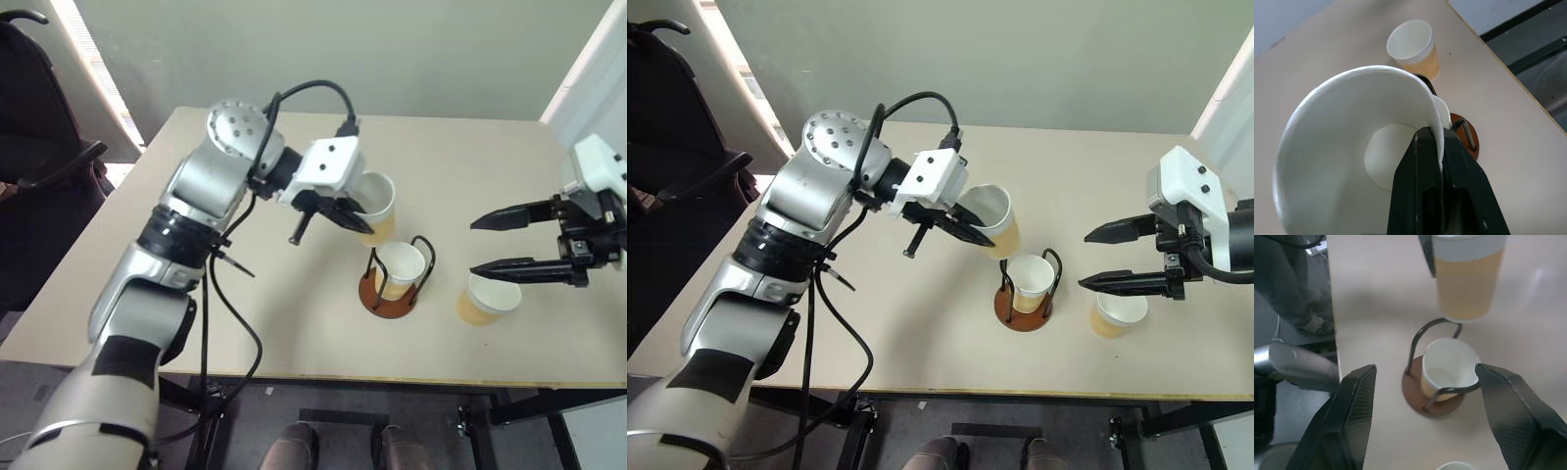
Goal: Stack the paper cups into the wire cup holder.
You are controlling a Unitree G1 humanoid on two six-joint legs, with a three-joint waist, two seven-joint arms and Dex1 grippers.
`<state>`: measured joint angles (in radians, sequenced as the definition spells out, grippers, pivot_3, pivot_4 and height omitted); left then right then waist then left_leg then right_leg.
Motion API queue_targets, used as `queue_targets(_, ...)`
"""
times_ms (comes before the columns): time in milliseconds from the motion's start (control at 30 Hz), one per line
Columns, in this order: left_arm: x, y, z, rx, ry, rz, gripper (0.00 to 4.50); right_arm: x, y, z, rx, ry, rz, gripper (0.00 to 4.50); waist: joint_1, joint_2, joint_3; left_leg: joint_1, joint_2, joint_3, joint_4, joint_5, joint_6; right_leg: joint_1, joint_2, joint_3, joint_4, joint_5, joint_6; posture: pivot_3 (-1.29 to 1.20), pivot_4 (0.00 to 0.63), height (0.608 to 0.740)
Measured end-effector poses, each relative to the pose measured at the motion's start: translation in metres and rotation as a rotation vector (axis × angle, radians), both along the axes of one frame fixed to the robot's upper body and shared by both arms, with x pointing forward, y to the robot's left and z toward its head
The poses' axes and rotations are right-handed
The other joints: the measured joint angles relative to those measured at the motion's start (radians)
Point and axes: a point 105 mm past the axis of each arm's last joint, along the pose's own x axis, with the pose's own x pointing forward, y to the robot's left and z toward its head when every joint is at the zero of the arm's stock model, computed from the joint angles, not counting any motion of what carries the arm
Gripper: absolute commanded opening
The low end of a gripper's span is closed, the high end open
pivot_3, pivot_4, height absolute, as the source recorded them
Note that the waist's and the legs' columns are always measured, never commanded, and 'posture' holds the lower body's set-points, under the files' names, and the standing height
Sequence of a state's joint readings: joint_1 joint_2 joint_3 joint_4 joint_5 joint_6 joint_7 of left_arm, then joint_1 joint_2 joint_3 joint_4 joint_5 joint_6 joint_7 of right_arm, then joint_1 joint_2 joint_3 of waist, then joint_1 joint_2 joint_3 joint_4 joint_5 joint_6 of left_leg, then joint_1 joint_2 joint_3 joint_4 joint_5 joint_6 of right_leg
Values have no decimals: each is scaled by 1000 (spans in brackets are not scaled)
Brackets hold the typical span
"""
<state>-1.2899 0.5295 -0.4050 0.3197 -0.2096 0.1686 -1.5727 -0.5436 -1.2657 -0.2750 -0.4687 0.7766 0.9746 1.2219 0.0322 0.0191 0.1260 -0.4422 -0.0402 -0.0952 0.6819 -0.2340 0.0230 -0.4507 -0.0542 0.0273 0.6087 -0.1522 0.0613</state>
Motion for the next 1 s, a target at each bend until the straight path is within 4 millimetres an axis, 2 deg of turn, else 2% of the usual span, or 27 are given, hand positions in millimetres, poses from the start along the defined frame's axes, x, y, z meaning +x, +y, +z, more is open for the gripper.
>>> queue_targets(200,3,-15,9,-8,-8,-46,18,-4,-3,-1,26,-21,-58,3343,2,0,0,-1,-1,1,1,-1,1,0,-1,1,-1,-1,4,0,150,740)
queue_targets(667,3,-40,-29,62,102,-118,18,-14,-12,-2,41,-38,-141,3343,8,0,0,-3,-1,3,2,-3,1,0,-1,1,-2,-4,9,0,150,740)
queue_targets(1000,6,-51,-48,124,84,-134,18,-21,-24,6,14,-57,-192,3343,12,0,0,-3,-1,4,4,-4,2,1,-1,2,-1,-4,10,0,150,740)
